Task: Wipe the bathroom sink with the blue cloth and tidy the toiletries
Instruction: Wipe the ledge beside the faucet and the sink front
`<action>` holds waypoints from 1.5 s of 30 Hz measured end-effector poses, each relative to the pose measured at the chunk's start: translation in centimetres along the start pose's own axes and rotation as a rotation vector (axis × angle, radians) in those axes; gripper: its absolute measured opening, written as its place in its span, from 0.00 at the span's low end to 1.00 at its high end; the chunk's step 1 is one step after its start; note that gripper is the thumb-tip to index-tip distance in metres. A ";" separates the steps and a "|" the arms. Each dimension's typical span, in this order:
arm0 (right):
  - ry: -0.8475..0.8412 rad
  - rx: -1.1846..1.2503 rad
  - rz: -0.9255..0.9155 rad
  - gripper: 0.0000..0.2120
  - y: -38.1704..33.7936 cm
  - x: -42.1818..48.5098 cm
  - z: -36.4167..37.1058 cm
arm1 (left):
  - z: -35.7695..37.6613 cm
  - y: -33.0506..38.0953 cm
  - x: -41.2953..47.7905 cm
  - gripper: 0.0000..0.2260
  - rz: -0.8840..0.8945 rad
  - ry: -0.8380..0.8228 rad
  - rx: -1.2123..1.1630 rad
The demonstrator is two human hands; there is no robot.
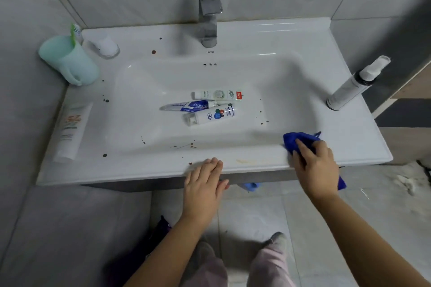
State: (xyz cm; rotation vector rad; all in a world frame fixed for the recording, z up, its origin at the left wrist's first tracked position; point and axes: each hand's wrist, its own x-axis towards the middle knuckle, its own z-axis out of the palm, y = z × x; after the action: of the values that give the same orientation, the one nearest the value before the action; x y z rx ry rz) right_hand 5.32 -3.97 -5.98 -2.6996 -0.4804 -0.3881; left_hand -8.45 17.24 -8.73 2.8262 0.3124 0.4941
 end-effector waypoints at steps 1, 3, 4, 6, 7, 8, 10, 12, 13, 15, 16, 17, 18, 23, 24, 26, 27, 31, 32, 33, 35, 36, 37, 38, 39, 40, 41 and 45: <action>0.020 -0.007 0.070 0.12 0.1 -0.1 0.0 | -0.1 0.0 0.1 0.19 -0.003 -0.014 -0.002; 0.031 0.022 0.089 0.12 -2.8 -0.6 1.0 | -0.3 -0.1 0.2 0.20 -0.005 -0.044 -0.009; 0.014 0.056 0.036 0.13 -5.2 -1.0 1.8 | -0.3 -0.1 0.1 0.20 -0.001 -0.055 -0.009; -0.070 0.115 -0.116 0.17 -9.9 -2.0 3.2 | -0.3 -0.3 0.1 0.20 0.005 -0.068 0.000; -0.115 0.125 -0.188 0.18 -11.0 -2.3 3.5 | -0.4 -0.4 0.1 0.20 0.005 -0.071 -0.002; -0.148 0.130 -0.250 0.18 -10.9 -2.2 3.4 | -0.4 -0.3 0.1 0.20 0.002 -0.078 -0.008; -0.135 0.108 -0.283 0.18 -8.1 -1.5 2.8 | -0.5 -0.3 0.1 0.20 -0.002 -0.096 -0.010; -0.056 0.052 -0.145 0.18 -4.2 -0.6 1.7 | -0.9 -0.2 0.0 0.22 0.004 -0.113 -0.021; -0.025 0.032 -0.055 0.18 -2.6 -0.3 1.2 | -1.1 -0.2 -0.2 0.22 0.007 -0.105 -0.041; 0.009 0.014 0.027 0.16 -2.6 -0.4 1.1 | -1.9 -0.6 -1.1 0.20 0.002 -0.042 -0.080; 0.003 0.025 0.011 0.16 -4.3 -0.6 1.5 | -2.3 -1.1 -1.6 0.20 -0.011 -0.002 -0.080; -0.018 0.048 -0.043 0.16 -6.7 -1.0 2.1 | -2.8 -1.9 -2.2 0.19 -0.035 0.031 -0.070; -0.049 0.077 -0.118 0.17 -9.5 -1.4 2.9 | -3.2 -2.9 -2.7 0.19 -0.071 0.053 -0.059; -0.180 0.114 -0.323 0.20 -18.5 -2.4 5.8 | -4.5 -8.7 -3.5 0.22 -0.222 0.058 0.029; -0.187 0.112 -0.357 0.20 -17.7 -2.2 5.8 | -4.8 -9.6 -3.5 0.22 -0.226 0.048 0.032; -0.161 0.100 -0.325 0.20 -14.3 -2.0 5.0 | -5.1 -10.5 -3.4 0.21 -0.218 0.036 0.021; -0.126 0.082 -0.260 0.19 -12.4 -1.9 4.3 | -5.1 -10.6 -3.4 0.21 -0.223 0.032 0.014; -0.059 0.055 -0.106 0.19 -10.8 -1.6 3.3 | -4.8 -10.5 -3.5 0.21 -0.257 0.054 -0.043; -0.081 0.074 -0.136 0.18 -12.9 -1.6 3.8 | -4.6 -10.7 -3.6 0.21 -0.246 0.064 -0.057; -0.120 0.102 -0.192 0.16 -15.5 -1.7 4.6 | -4.6 -10.9 -3.8 0.21 -0.238 0.064 -0.071; -0.170 0.132 -0.330 0.16 -21.0 -2.3 6.6 | -4.4 -11.2 -4.0 0.19 -0.225 0.061 -0.085; -0.182 0.137 -0.380 0.17 -23.1 -2.6 7.4 | -4.3 -11.4 -4.2 0.18 -0.221 0.060 -0.084; -0.196 0.139 -0.424 0.19 -24.3 -2.8 7.8 | -4.3 -11.5 -4.2 0.18 -0.218 0.052 -0.084; -0.207 0.135 -0.467 0.19 -24.2 -2.9 7.9 | -4.3 -11.6 -4.3 0.18 -0.205 0.048 -0.082; -0.214 0.134 -0.498 0.19 -23.2 -2.7 7.7 | -4.4 -11.7 -4.2 0.18 -0.187 0.049 -0.080; -0.206 0.134 -0.503 0.19 -21.4 -2.5 7.3 | -4.4 -11.8 -4.2 0.19 -0.173 0.056 -0.079; -0.188 0.137 -0.471 0.18 -19.0 -2.3 6.6 | -4.4 -11.9 -4.2 0.19 -0.174 0.061 -0.080; -0.063 0.060 -0.223 0.18 -10.0 -1.5 3.5 | -4.6 -11.4 -4.1 0.20 -0.229 0.068 -0.136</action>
State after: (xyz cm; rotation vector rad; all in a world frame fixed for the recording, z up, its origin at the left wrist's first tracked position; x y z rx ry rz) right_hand 0.90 5.74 -6.56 -2.6142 -0.8024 -0.3428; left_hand -15.79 27.97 -9.01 2.6038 0.5844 0.5400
